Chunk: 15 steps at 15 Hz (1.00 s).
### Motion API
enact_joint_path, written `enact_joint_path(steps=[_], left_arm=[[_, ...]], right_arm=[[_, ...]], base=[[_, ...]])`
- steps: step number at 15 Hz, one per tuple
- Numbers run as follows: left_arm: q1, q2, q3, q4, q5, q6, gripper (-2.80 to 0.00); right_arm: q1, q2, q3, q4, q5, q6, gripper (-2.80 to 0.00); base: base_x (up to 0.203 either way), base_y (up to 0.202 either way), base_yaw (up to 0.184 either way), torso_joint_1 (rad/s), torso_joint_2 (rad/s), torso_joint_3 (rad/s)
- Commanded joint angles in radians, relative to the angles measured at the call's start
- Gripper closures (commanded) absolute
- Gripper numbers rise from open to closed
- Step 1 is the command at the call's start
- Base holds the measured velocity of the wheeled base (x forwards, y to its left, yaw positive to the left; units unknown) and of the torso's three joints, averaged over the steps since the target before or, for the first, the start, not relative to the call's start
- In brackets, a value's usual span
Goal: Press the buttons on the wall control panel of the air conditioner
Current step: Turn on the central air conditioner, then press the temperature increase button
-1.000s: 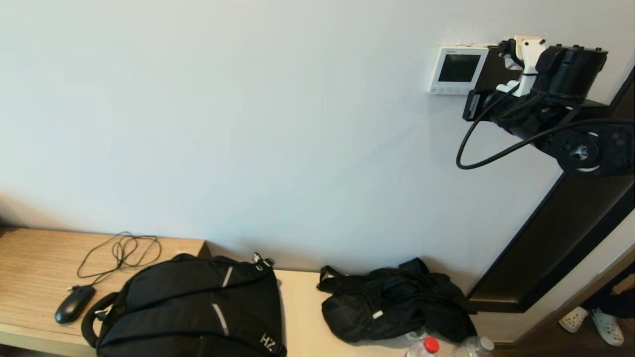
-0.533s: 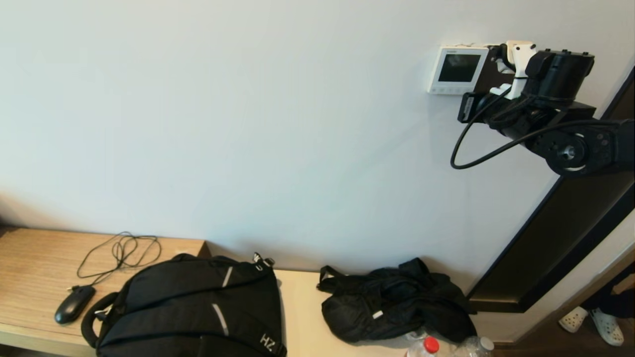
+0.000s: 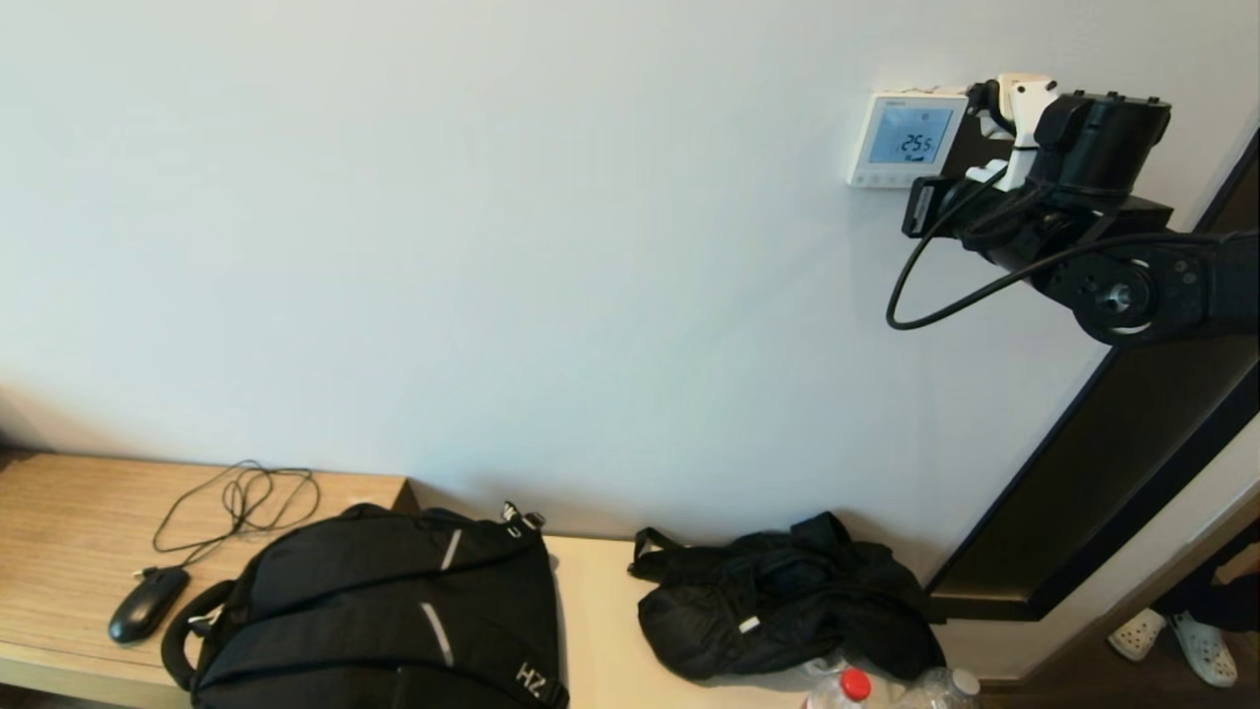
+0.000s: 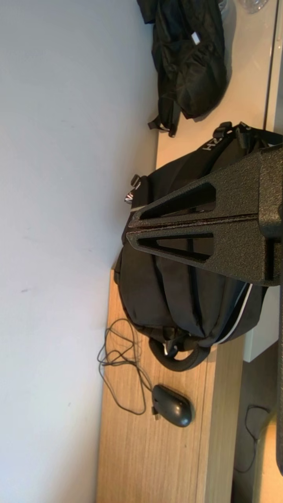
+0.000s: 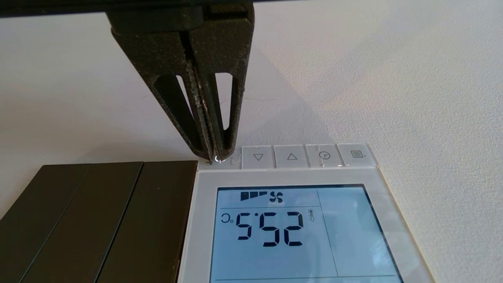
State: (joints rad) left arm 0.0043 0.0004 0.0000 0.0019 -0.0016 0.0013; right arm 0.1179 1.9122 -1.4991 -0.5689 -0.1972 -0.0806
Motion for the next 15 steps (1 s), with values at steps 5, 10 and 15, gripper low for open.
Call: enact_joint_path(steps=[5,10,15], left_arm=[[0.000,0.000,0.000,0.000,0.000,0.000,0.00],[0.000,0.000,0.000,0.000,0.000,0.000,0.00],[0.000,0.001,0.000,0.000,0.000,0.000,0.00]], right_arm=[[0.008,-0.033,0.050,-0.015,0.001,0.001,0.00],[0.054,-0.081,0.112,-0.020,-0.004,0.003,0.00],[0.060,-0.050,0.076,-0.019,-0.021,0.001,0.00]], base=[[0.000,0.000,0.000,0.000,0.00,0.000],[0.000,0.000,0.000,0.000,0.00,0.000],[0.000,0.000,0.000,0.000,0.00,0.000]])
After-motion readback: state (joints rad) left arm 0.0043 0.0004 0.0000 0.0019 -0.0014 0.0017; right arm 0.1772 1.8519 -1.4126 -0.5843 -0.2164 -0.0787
